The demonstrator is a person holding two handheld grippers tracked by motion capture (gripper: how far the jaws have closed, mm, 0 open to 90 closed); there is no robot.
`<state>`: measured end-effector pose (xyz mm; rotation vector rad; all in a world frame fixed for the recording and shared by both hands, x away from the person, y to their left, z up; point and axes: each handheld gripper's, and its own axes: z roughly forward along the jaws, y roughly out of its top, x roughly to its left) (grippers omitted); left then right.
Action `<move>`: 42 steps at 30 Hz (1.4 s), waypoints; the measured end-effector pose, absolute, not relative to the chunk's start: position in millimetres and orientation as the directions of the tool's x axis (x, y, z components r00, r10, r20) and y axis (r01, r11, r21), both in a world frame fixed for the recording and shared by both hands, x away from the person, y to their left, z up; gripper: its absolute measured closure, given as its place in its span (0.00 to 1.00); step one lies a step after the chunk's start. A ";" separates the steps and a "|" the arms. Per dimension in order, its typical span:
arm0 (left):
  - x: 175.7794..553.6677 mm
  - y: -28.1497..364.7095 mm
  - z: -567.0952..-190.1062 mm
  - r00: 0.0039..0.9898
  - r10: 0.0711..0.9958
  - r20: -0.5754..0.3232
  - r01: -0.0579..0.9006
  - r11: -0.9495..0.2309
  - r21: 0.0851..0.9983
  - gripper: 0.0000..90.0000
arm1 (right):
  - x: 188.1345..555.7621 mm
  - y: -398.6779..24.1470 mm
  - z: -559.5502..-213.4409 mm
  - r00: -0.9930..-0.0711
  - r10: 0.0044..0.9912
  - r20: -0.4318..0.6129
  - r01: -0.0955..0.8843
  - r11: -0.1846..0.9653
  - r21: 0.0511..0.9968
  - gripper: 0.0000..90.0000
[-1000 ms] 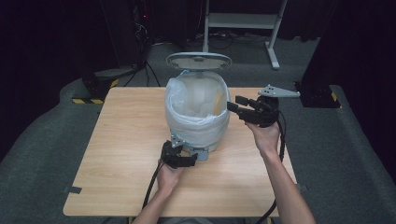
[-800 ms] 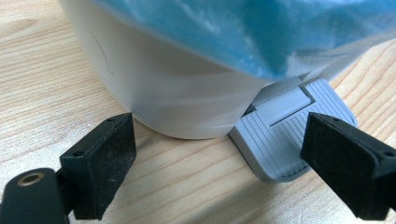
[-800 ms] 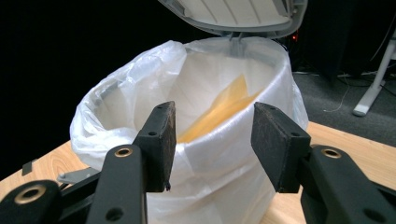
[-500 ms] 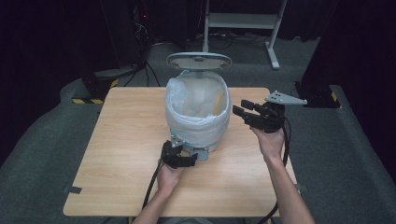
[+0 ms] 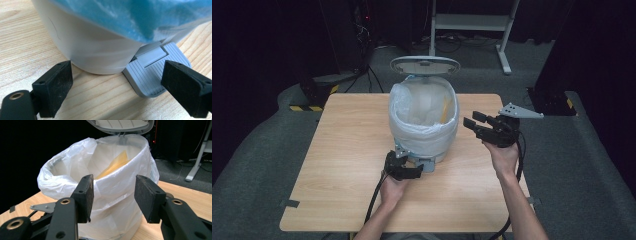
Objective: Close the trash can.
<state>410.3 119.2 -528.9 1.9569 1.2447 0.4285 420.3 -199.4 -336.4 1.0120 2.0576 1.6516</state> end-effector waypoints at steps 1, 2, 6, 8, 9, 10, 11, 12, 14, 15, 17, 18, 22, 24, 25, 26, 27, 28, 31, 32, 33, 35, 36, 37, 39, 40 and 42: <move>410.3 119.2 -528.9 0.468 0.876 -0.114 0.620 -0.233 0.749 0.12 | 420.0 -199.5 -336.9 -0.700 0.691 0.180 0.325 0.084 0.942 0.56; 410.3 119.1 -528.9 0.468 0.876 -0.115 0.620 -0.233 0.749 0.11 | 419.4 -199.6 -337.7 -0.701 0.690 0.178 0.323 0.085 0.943 0.56; 410.3 119.2 -528.9 0.468 0.876 -0.115 0.620 -0.233 0.749 0.12 | 416.8 -199.8 -342.2 -0.700 0.692 0.176 0.326 0.090 0.941 0.56; 410.3 119.2 -528.9 0.468 0.876 -0.115 0.620 -0.233 0.749 0.11 | 415.7 -200.5 -345.8 -0.698 0.693 0.178 0.330 0.091 0.939 0.56; 410.3 119.1 -528.9 0.468 0.876 -0.115 0.620 -0.233 0.749 0.12 | 415.4 -200.9 -347.7 -0.697 0.695 0.178 0.332 0.093 0.939 0.56; 410.3 119.1 -528.9 0.468 0.876 -0.115 0.620 -0.233 0.749 0.12 | 415.2 -201.0 -349.1 -0.696 0.696 0.177 0.334 0.096 0.938 0.56; 410.3 119.1 -528.9 0.468 0.876 -0.115 0.620 -0.233 0.749 0.12 | 415.1 -201.6 -351.4 -0.694 0.698 0.176 0.337 0.100 0.936 0.56; 410.2 119.1 -528.9 0.468 0.876 -0.114 0.620 -0.233 0.749 0.12 | 415.1 -201.9 -352.7 -0.693 0.699 0.177 0.340 0.100 0.935 0.56; 410.1 119.0 -528.8 0.468 0.876 -0.114 0.619 -0.233 0.750 0.12 | 415.3 -202.6 -355.6 -0.691 0.701 0.176 0.344 0.104 0.933 0.56; 410.1 119.1 -528.8 0.468 0.876 -0.113 0.619 -0.234 0.749 0.11 | 415.1 -202.8 -357.5 -0.689 0.704 0.174 0.346 0.107 0.932 0.56; 410.1 119.0 -528.8 0.468 0.876 -0.114 0.619 -0.233 0.749 0.11 | 414.8 -203.1 -360.5 -0.686 0.707 0.169 0.347 0.114 0.931 0.55; 410.1 119.0 -528.8 0.468 0.876 -0.114 0.619 -0.233 0.750 0.12 | 414.4 -203.2 -362.0 -0.685 0.709 0.168 0.348 0.115 0.930 0.55; 410.1 119.0 -528.8 0.468 0.876 -0.113 0.619 -0.234 0.749 0.12 | 412.5 -203.6 -370.3 -0.679 0.716 0.160 0.354 0.129 0.926 0.54; 410.1 119.1 -528.8 0.468 0.876 -0.113 0.620 -0.234 0.749 0.11 | 411.1 -203.9 -375.4 -0.675 0.722 0.154 0.357 0.137 0.924 0.54; 410.1 119.0 -528.8 0.468 0.876 -0.113 0.619 -0.234 0.750 0.12 | 410.7 -204.1 -377.6 -0.674 0.723 0.153 0.358 0.138 0.923 0.54; 410.1 119.0 -528.8 0.468 0.877 -0.113 0.619 -0.234 0.749 0.12 | 410.0 -204.6 -381.1 -0.670 0.725 0.157 0.366 0.139 0.920 0.53; 410.1 119.0 -528.8 0.468 0.877 -0.114 0.619 -0.233 0.750 0.12 | 409.6 -204.7 -383.3 -0.668 0.727 0.159 0.372 0.141 0.918 0.53; 410.0 118.9 -528.8 0.468 0.877 -0.114 0.619 -0.233 0.750 0.12 | 409.1 -204.8 -385.5 -0.667 0.728 0.161 0.376 0.142 0.916 0.52; 409.8 118.8 -528.8 0.467 0.877 -0.112 0.618 -0.234 0.750 0.12 | 405.2 -205.8 -395.4 -0.658 0.735 0.163 0.393 0.151 0.907 0.52; 409.8 118.8 -528.8 0.468 0.877 -0.111 0.618 -0.235 0.750 0.12 | 404.3 -206.2 -397.2 -0.656 0.736 0.164 0.395 0.150 0.906 0.52; 409.8 118.7 -528.8 0.468 0.877 -0.112 0.618 -0.234 0.750 0.12 | 403.3 -206.9 -399.4 -0.654 0.739 0.163 0.396 0.150 0.906 0.51; 409.8 118.8 -528.8 0.468 0.877 -0.111 0.618 -0.234 0.751 0.12 | 401.4 -207.7 -403.1 -0.650 0.741 0.168 0.402 0.148 0.904 0.51; 409.8 118.7 -528.8 0.467 0.877 -0.112 0.618 -0.233 0.751 0.12 | 400.5 -208.0 -405.1 -0.648 0.743 0.167 0.405 0.150 0.902 0.51; 409.8 118.7 -528.8 0.468 0.877 -0.111 0.618 -0.234 0.751 0.12 | 399.6 -208.2 -406.8 -0.647 0.745 0.163 0.404 0.153 0.902 0.51; 409.8 118.7 -528.8 0.468 0.877 -0.111 0.618 -0.234 0.751 0.12 | 397.2 -208.4 -409.8 -0.643 0.749 0.161 0.405 0.154 0.901 0.51; 409.8 118.7 -528.8 0.467 0.877 -0.111 0.618 -0.234 0.751 0.12 | 396.4 -208.5 -410.5 -0.642 0.750 0.159 0.404 0.155 0.902 0.51; 409.8 118.7 -528.8 0.468 0.877 -0.111 0.618 -0.234 0.751 0.12 | 394.5 -208.5 -412.5 -0.639 0.752 0.160 0.405 0.153 0.901 0.51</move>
